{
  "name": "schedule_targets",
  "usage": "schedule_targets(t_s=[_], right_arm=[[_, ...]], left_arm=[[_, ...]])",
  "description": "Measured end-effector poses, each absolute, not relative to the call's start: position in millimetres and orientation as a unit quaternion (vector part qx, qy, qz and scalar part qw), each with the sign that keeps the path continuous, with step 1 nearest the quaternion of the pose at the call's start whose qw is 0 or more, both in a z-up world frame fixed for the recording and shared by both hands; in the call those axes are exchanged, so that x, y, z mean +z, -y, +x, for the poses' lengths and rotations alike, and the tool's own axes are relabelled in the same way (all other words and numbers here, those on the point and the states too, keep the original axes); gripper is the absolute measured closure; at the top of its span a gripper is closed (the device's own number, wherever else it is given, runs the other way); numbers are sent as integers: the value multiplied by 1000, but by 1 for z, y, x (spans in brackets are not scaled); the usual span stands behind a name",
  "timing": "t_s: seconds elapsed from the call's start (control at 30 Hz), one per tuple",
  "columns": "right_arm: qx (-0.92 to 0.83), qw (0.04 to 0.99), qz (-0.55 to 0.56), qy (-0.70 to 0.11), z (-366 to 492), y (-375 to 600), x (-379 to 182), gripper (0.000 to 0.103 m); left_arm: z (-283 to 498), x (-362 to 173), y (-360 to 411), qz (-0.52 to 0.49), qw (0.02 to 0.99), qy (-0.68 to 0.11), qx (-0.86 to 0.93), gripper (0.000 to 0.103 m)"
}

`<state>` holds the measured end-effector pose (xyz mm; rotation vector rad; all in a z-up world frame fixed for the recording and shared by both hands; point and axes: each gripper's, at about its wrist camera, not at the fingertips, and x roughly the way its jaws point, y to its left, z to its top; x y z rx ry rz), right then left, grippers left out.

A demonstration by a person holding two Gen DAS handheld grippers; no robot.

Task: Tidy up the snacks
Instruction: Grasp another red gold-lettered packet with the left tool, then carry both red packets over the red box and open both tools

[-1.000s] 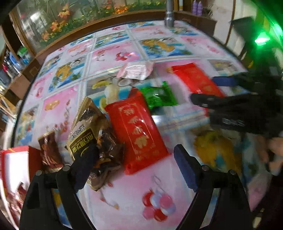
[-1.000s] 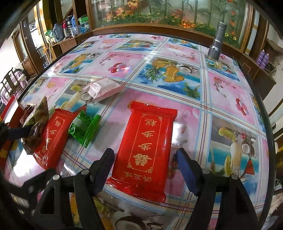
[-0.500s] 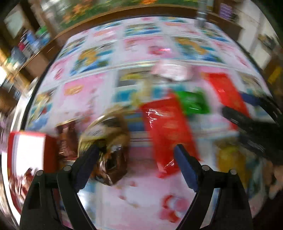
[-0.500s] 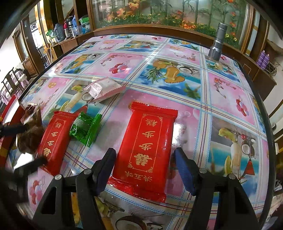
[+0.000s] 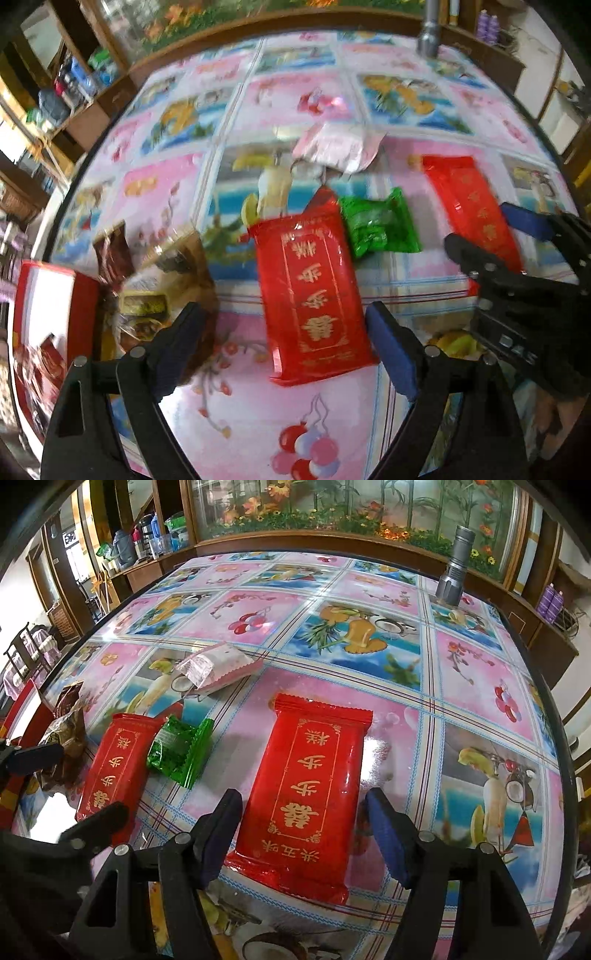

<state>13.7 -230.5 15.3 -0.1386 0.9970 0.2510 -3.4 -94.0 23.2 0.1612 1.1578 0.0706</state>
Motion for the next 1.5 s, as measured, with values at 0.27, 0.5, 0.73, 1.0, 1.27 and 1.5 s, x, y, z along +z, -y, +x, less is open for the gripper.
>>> schedule_targets(t_s=[0.27,0.5,0.73,1.0,1.27,1.5], right_arm=[[121,868,-63,-478,15,231,16,31],[125,866,-74,-478,11,230,16,41],[137,867,-69,-474,9,232,18,50],[99,877,-17,-469,-1,250,20,52],[143,861,169,-458,-50,286,25,52],[298,793,309,-433,-83,260,37,52]], left_arm=[[-2,15,72,-2,845,-534,4,11],[-9,22,63,11,867,-497,-14,58],[-40,25,56,7,863,-502,-61,59],[-109,62,33,17,879,-463,-111,59],[-164,95,-12,29,909,-401,-109,59],[-205,104,-87,28,929,-369,-31,59]])
